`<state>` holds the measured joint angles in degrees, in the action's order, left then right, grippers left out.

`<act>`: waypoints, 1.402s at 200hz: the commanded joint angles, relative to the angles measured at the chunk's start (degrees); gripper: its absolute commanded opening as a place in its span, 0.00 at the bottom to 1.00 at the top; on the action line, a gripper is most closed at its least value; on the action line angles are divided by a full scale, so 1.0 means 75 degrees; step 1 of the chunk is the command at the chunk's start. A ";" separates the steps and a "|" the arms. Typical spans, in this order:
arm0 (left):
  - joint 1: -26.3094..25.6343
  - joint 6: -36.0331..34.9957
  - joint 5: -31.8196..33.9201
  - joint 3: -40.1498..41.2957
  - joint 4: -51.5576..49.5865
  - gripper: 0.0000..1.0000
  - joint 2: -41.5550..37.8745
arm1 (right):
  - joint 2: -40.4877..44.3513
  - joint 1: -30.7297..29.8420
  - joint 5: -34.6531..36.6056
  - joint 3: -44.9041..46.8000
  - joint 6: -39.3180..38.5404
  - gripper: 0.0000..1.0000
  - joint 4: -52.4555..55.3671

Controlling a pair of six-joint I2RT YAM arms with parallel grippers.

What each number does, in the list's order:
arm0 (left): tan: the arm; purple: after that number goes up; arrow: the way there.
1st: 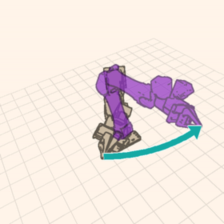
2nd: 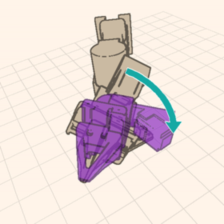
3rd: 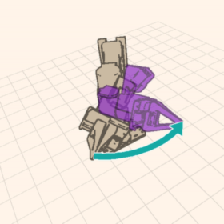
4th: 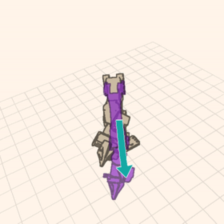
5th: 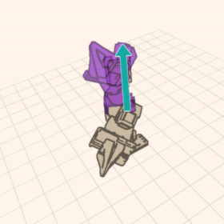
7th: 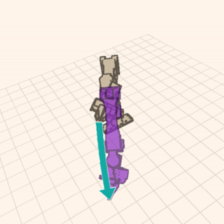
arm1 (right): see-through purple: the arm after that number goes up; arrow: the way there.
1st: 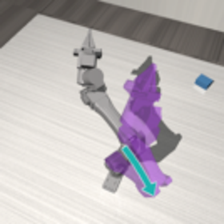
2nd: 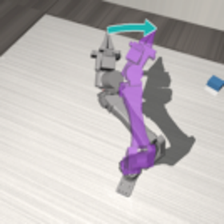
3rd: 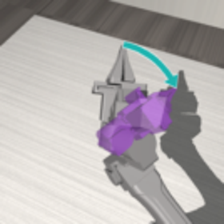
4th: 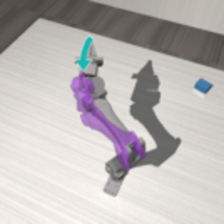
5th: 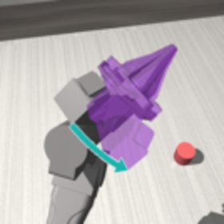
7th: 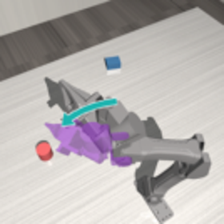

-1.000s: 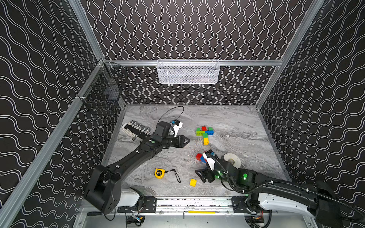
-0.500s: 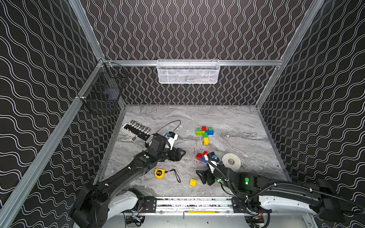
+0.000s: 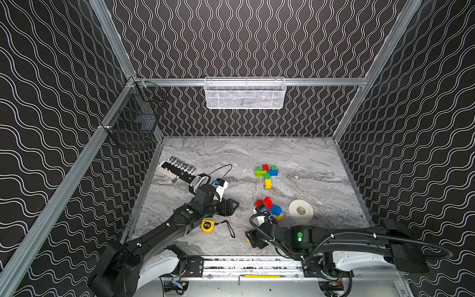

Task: Assemble a fork with lego
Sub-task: Pick up the lego brick from the center of the board.

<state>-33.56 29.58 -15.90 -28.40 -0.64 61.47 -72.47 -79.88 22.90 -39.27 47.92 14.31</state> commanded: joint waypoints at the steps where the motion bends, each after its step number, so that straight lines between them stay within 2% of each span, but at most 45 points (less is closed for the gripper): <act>1: -0.0009 0.0297 0.0646 -0.0042 -0.0409 0.76 -0.0123 | -0.0683 -0.0164 0.0752 -0.0731 0.2618 0.83 0.1680; 23: -0.0012 0.0483 0.0553 0.0302 -0.0546 0.77 -0.0669 | -0.1423 -0.0283 0.0857 -0.1456 0.3994 0.81 0.2777; 51: -0.0019 0.0486 0.0632 0.0762 -0.1226 0.76 -0.1399 | -0.1878 -0.0389 0.0676 -0.1729 0.5306 0.76 0.3145; 78: -0.0017 0.0558 0.0516 0.1049 -0.1591 0.75 -0.2027 | -0.2424 -0.0481 0.0684 -0.2266 0.5646 0.74 0.3185; 108: -0.0008 0.0696 0.0593 0.1187 -0.1868 0.75 -0.2473 | -0.3548 -0.0493 0.0862 -0.3409 0.6395 0.71 0.4327; 160: -0.0003 0.0724 0.0400 0.1314 -0.1620 0.74 -0.2327 | -0.3724 -0.0460 0.0640 -0.3209 0.6841 0.63 0.4257; 196: -0.0003 0.0693 0.0394 0.1275 -0.1538 0.74 -0.2192 | -0.3844 -0.0344 0.0522 -0.3169 0.6378 0.54 0.3772; 280: -0.0010 0.0613 0.0421 0.1290 -0.1614 0.73 -0.2208 | -0.4002 -0.0179 0.0381 -0.3165 0.5825 0.48 0.3598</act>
<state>-33.67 34.50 -12.49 -18.61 -13.41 44.40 -101.73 -81.45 26.00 -62.26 92.47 40.95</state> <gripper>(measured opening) 0.732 0.486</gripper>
